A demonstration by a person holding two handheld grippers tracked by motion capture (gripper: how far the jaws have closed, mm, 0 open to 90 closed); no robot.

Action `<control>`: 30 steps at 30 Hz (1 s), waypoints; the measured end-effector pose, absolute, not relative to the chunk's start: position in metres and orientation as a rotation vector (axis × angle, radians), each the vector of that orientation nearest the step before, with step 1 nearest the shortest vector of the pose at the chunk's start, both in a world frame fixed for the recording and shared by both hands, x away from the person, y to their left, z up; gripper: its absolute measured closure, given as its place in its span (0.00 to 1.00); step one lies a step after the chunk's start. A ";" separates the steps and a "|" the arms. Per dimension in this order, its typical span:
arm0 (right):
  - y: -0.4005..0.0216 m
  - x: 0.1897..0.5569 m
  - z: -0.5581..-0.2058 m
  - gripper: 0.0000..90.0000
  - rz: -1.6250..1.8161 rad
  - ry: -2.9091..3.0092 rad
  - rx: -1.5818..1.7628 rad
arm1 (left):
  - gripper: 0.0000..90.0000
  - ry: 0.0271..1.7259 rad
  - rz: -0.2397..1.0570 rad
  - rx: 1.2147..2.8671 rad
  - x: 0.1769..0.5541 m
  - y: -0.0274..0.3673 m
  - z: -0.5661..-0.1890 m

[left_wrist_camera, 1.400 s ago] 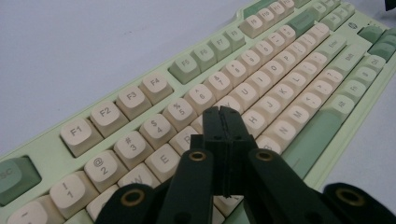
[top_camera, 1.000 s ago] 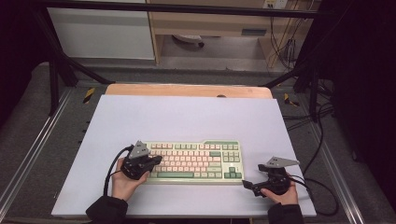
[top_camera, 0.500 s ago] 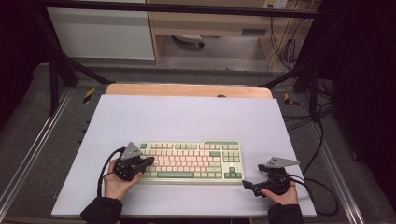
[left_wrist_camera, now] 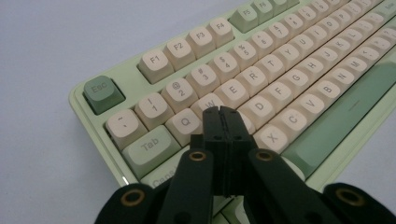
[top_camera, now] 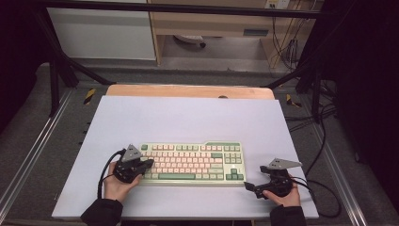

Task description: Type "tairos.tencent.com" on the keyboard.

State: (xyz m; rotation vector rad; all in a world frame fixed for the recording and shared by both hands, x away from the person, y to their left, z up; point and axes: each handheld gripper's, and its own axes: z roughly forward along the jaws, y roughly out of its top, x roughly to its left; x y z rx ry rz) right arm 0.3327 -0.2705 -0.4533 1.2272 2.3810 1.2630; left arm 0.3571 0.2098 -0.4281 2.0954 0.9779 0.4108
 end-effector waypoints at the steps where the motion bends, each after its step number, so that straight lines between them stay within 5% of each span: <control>1: -0.270 0.333 -0.453 0.00 1.263 2.381 1.227 | 1.00 0.978 0.410 2.098 0.357 0.210 -0.429; 18: -0.270 0.332 -0.448 0.01 1.282 2.372 1.203 | 1.00 0.957 0.410 2.076 0.351 0.212 -0.424; 30: -0.256 0.329 -0.433 0.18 1.338 2.343 1.158 | 1.00 0.957 0.403 2.058 0.348 0.219 -0.424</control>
